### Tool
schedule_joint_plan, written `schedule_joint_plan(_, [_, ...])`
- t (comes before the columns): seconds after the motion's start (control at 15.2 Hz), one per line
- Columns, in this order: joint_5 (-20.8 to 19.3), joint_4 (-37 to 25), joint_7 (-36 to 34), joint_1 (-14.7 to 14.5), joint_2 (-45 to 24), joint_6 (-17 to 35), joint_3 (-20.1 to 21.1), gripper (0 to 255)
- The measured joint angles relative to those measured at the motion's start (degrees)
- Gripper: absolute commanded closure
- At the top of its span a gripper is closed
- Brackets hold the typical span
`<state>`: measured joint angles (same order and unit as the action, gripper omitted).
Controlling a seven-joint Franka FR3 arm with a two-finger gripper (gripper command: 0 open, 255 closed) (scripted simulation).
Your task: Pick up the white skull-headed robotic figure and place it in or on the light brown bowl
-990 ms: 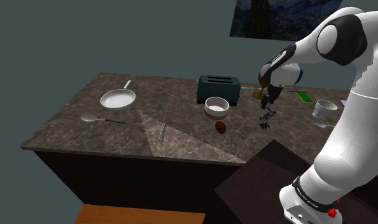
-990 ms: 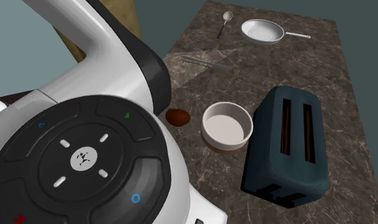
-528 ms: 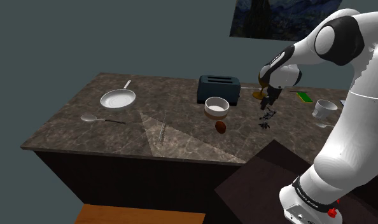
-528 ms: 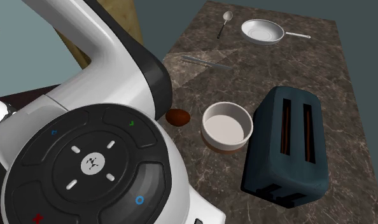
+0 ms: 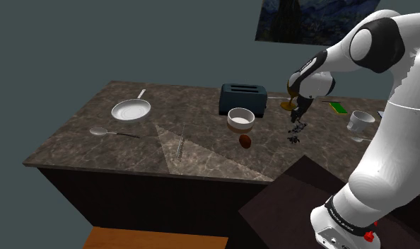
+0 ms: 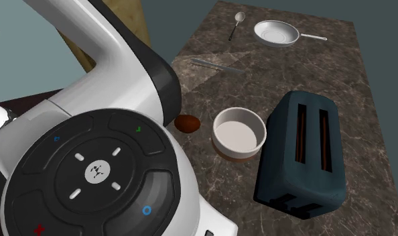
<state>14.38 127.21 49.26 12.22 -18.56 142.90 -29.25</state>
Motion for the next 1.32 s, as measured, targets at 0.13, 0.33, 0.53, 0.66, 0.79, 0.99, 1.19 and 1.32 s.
schedule_joint_plan(0.13, [0.0, 0.0, 0.01, 0.0, 0.0, 0.01, 0.0, 255])
schedule_joint_plan(0.33, [-0.64, -0.01, -0.41, -0.25, 0.74, -0.71, -0.37, 255])
schedule_joint_plan(0.53, [-2.28, 0.0, -1.39, -0.84, 2.7, -2.39, -1.27, 255])
schedule_joint_plan(0.66, [-3.43, -0.28, -2.36, -1.36, 3.98, -3.74, -1.76, 255])
schedule_joint_plan(0.79, [-4.48, -0.57, -3.0, -1.66, 5.19, -5.03, -2.23, 255])
schedule_joint_plan(0.99, [-6.07, -0.84, -4.07, -2.13, 7.08, -6.88, -2.83, 255])
schedule_joint_plan(1.19, [-7.58, -1.55, -5.19, -2.57, 8.84, -9.03, -3.28, 255])
schedule_joint_plan(1.32, [-8.51, -2.02, -5.86, -2.8, 9.96, -10.42, -3.51, 255])
